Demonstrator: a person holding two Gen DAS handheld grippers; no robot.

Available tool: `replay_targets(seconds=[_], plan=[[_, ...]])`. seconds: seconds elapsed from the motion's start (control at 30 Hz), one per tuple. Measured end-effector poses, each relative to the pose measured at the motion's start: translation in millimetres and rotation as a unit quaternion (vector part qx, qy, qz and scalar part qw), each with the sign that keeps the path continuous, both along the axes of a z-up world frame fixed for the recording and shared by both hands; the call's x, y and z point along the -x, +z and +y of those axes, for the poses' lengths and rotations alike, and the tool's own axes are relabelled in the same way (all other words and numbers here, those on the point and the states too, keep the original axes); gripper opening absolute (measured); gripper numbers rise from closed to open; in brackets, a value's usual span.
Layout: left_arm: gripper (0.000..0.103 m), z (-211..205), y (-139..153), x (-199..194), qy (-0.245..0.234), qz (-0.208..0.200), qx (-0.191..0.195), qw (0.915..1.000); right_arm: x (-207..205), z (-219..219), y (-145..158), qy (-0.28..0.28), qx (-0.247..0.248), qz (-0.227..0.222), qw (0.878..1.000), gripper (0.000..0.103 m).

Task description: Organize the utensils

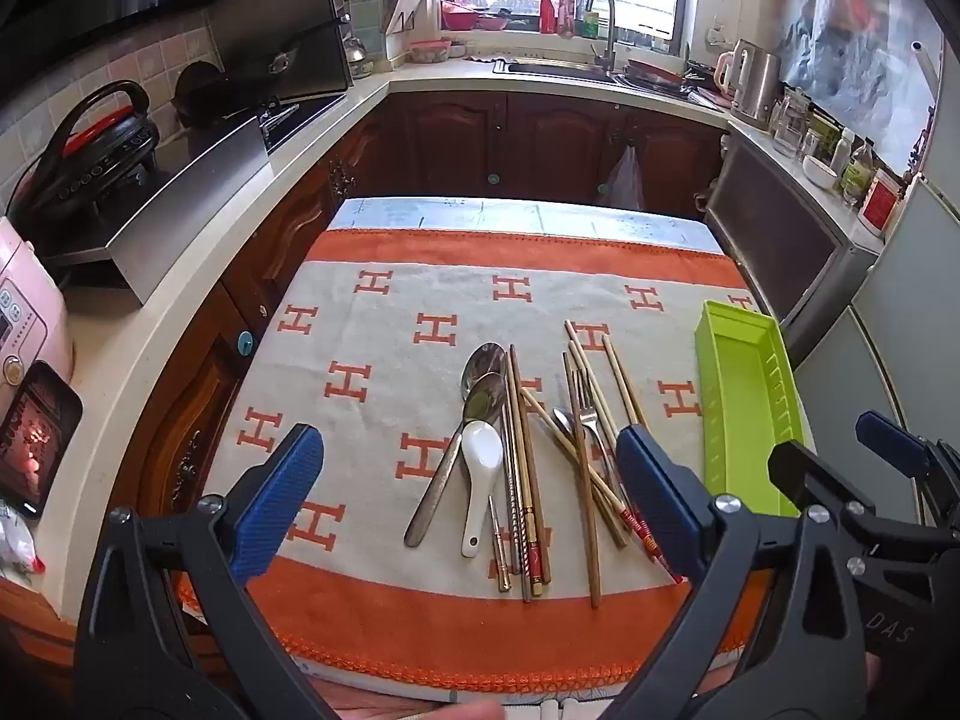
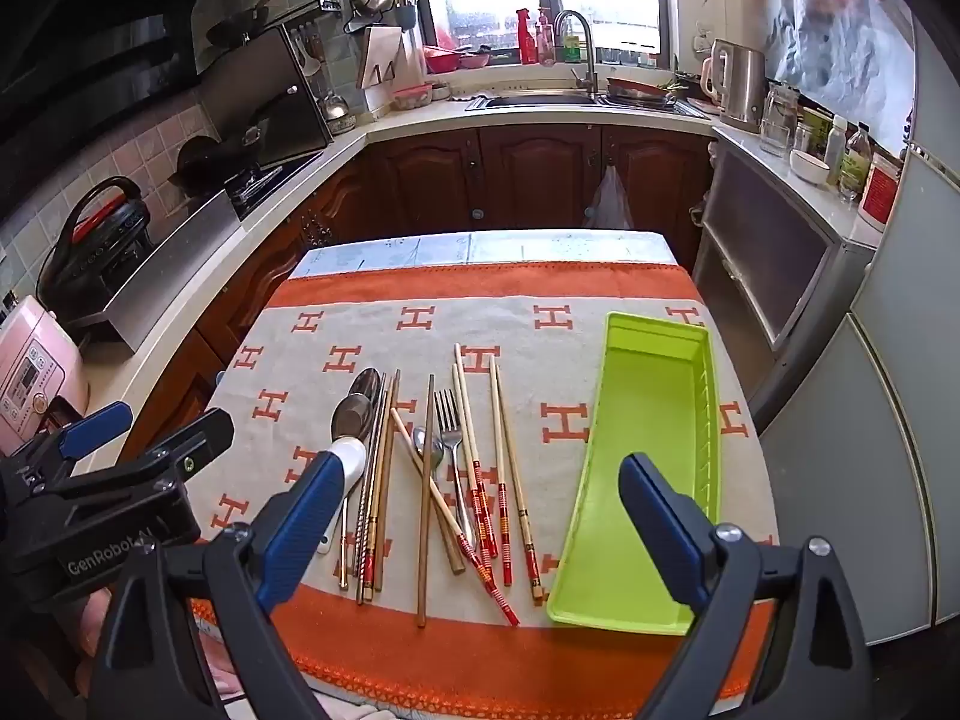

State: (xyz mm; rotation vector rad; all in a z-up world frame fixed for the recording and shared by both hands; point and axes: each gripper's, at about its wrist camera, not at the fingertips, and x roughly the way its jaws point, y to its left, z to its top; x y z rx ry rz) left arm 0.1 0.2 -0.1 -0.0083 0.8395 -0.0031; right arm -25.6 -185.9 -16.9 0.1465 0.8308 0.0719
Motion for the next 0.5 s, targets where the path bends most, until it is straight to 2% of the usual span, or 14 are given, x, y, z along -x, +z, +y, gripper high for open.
replay_targets(seconds=[0.5], plan=[[0.096, -14.5, 5.5, -0.8, -0.008, 0.001, -0.004, 1.0000, 0.8, -2.1, 0.4, -0.002, -0.005, 0.004, 1.000, 0.093]])
